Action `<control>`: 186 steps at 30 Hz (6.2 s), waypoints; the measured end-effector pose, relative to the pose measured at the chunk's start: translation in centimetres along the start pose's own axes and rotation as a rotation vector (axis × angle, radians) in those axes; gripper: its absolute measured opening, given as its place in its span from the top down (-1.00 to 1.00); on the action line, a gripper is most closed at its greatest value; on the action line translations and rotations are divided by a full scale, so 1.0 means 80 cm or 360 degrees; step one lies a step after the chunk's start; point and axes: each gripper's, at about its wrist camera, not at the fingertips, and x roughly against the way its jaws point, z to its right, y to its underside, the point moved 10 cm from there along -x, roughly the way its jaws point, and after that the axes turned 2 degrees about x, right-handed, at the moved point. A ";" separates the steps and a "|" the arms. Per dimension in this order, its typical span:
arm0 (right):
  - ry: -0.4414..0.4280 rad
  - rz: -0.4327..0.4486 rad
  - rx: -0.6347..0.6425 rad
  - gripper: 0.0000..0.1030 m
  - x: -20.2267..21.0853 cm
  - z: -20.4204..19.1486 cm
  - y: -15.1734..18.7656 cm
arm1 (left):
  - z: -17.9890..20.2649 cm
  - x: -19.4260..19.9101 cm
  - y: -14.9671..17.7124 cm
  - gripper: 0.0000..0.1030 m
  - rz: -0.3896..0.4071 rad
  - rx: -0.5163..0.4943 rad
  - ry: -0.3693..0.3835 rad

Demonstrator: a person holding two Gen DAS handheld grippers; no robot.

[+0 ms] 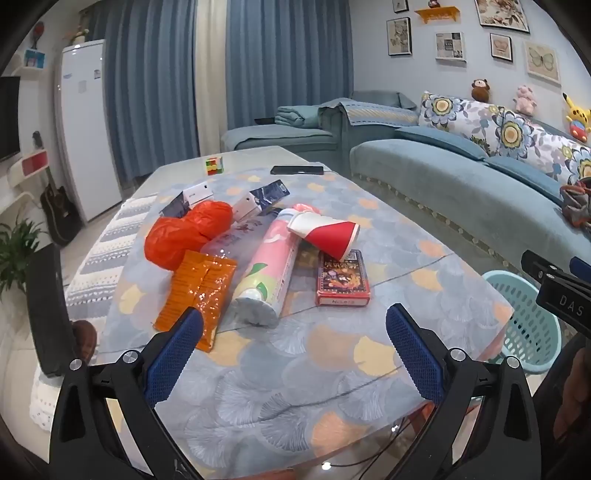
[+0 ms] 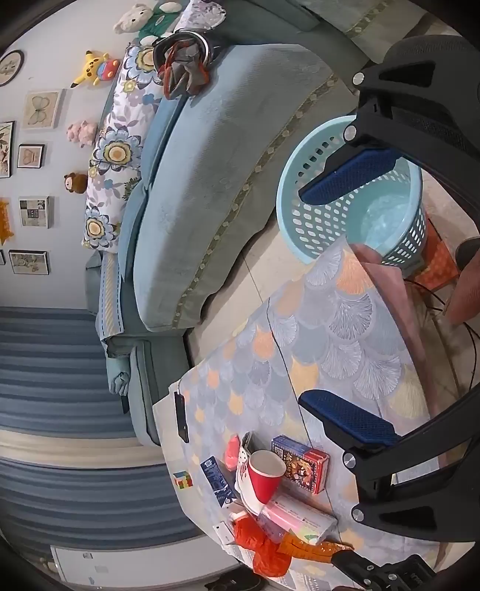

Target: Collect trash

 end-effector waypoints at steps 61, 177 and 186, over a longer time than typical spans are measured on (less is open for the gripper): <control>0.0011 -0.0013 0.0000 -0.86 -0.006 0.001 0.000 | 0.003 -0.001 0.008 -0.86 -0.0020 -0.0007 0.0001; -0.0724 -0.0527 0.0266 -0.34 -0.137 -0.221 0.052 | -0.138 -0.106 0.038 0.47 -0.0438 0.0272 -0.0073; -0.0757 -0.0321 0.0355 -0.62 -0.132 -0.245 -0.006 | -0.150 -0.109 0.047 0.43 -0.0473 0.0336 -0.0070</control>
